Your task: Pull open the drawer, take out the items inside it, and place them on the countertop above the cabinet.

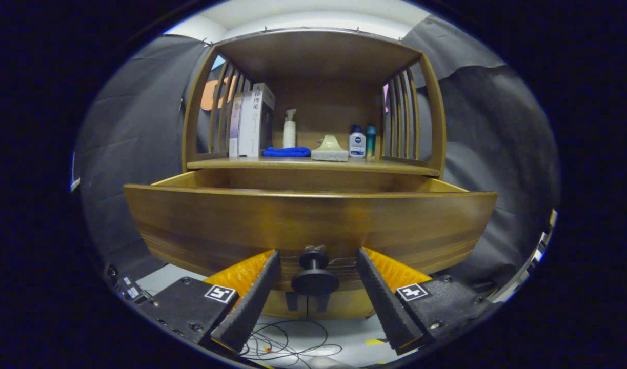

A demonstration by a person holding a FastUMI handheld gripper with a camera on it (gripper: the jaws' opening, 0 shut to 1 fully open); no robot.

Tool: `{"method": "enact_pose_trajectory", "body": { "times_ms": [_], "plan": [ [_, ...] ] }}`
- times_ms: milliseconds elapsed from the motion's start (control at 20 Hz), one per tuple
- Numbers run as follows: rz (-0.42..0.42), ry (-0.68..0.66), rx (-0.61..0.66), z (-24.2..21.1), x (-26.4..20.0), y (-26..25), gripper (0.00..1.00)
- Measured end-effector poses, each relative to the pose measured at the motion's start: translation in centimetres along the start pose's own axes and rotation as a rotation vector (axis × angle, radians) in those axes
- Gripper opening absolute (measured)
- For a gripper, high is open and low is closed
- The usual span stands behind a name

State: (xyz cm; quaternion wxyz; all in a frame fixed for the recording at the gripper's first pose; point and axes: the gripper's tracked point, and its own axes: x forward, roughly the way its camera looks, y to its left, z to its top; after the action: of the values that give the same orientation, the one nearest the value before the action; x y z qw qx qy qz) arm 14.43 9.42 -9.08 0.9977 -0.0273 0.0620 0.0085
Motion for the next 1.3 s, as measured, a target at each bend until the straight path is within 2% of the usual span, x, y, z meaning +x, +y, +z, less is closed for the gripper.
{"method": "enact_pose_trajectory", "body": {
  "times_ms": [1300],
  "plan": [
    [-0.017,-0.030,0.000,4.1,12.3,0.7,0.99]
  ]
}}
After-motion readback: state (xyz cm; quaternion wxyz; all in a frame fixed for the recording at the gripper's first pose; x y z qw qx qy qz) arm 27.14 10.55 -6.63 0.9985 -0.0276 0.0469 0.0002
